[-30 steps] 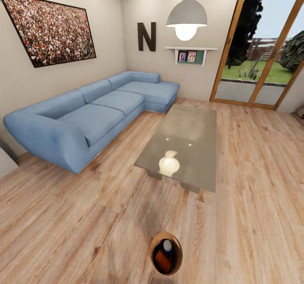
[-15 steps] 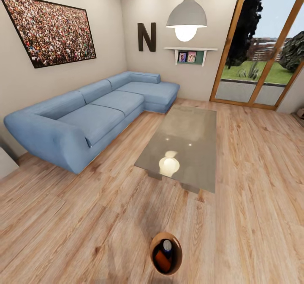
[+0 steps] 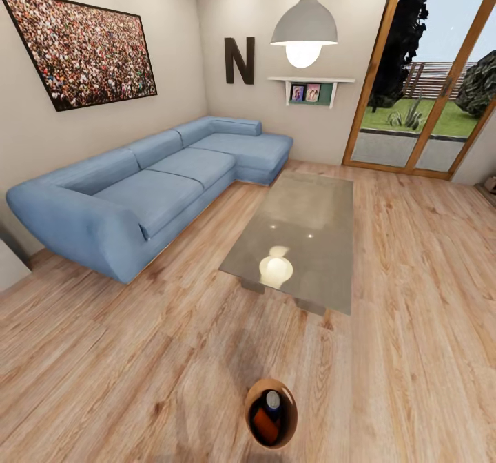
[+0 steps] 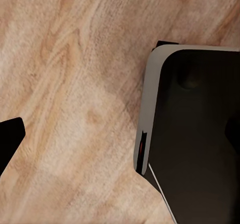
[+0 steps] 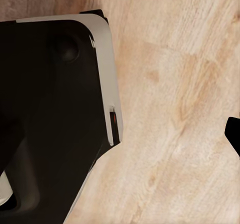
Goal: Put the three can of soda from the living room inside the tash can in the kitchen.
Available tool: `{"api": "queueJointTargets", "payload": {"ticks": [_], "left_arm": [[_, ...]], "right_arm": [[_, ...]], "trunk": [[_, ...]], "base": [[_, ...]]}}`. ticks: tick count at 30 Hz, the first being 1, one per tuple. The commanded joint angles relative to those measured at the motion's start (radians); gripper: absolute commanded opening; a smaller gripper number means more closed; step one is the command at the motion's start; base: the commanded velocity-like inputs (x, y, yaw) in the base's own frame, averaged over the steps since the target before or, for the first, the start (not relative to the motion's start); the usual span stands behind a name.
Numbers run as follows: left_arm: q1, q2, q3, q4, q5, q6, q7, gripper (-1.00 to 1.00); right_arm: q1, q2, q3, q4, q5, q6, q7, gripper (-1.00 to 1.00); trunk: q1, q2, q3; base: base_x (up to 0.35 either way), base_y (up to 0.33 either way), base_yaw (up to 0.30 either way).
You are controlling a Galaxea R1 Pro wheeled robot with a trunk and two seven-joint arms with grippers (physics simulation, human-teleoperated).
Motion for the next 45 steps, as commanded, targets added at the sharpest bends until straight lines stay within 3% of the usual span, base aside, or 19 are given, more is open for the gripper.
{"api": "queueJointTargets", "payload": {"ticks": [1,14,21,27,45], "left_arm": [[0.0,0.0,0.0,0.0,0.0,0.0,0.0,1.0],[0.001,-0.008,0.0,0.011,-0.006,0.003,-0.001,1.0],[0.001,-0.013,0.0,0.012,-0.009,0.004,-0.001,1.0],[0.002,-0.014,0.0,0.012,-0.01,0.005,-0.001,1.0],[0.002,-0.014,0.0,0.012,-0.01,0.004,-0.001,1.0]], "right_arm": [[0.0,0.0,-0.001,0.0,0.0,0.0,-0.002,1.0],[0.0,0.018,0.002,0.0,0.01,0.0,-0.047,1.0],[0.0,0.055,0.003,0.0,0.011,0.0,-0.052,1.0],[0.0,0.072,0.004,0.0,0.007,0.0,-0.053,1.0],[0.0,0.074,0.004,0.0,0.005,0.0,-0.053,1.0]], "trunk": [[0.0,0.0,0.0],[0.0,0.0,0.0],[0.0,0.0,0.0],[0.0,0.0,0.0],[0.0,0.0,0.0]], "base": [[0.0,0.0,0.0],[0.0,0.0,0.0],[0.0,0.0,0.0],[0.0,0.0,0.0],[0.0,0.0,0.0]]}}
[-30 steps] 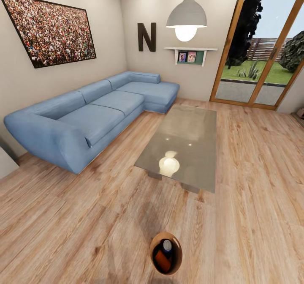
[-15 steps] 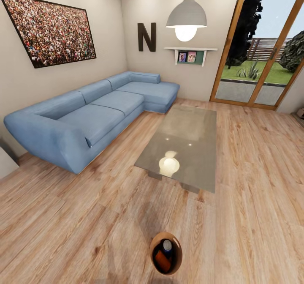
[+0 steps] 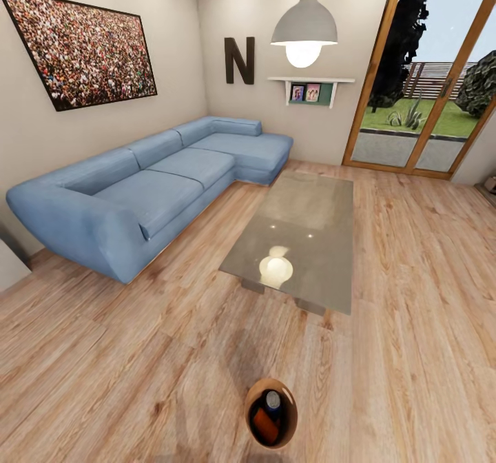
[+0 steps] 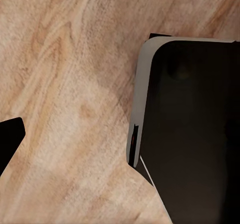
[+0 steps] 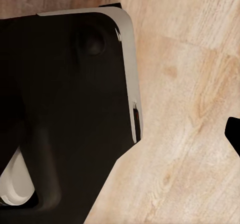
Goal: Put the three can of soda from the living room inside the tash can in the kitchen.
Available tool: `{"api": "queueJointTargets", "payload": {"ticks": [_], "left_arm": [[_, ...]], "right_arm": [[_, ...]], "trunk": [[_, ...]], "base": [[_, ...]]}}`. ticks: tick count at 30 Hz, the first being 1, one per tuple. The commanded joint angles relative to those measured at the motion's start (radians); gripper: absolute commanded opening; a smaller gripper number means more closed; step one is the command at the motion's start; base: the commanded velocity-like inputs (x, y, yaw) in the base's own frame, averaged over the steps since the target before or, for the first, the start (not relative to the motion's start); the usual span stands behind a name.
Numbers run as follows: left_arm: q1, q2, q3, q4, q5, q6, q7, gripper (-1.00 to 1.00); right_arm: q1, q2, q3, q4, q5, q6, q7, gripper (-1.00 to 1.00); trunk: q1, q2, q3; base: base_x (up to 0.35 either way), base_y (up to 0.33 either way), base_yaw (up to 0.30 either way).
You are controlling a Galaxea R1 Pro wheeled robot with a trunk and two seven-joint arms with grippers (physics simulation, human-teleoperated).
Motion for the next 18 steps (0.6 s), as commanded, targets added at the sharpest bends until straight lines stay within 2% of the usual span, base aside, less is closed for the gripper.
{"api": "queueJointTargets", "payload": {"ticks": [1,18], "left_arm": [[0.0,0.0,0.0,0.0,0.0,0.0,0.0,1.0],[0.0,0.0,0.0,0.0,-0.001,0.001,0.0,1.0]], "right_arm": [[0.0,0.0,0.0,0.0,0.0,0.0,0.0,1.0],[0.0,0.0,0.0,0.0,0.0,0.0,0.0,1.0]], "trunk": [[0.0,0.0,0.0],[0.0,0.0,0.0]], "base": [[0.0,0.0,0.0],[0.0,0.0,0.0]]}}
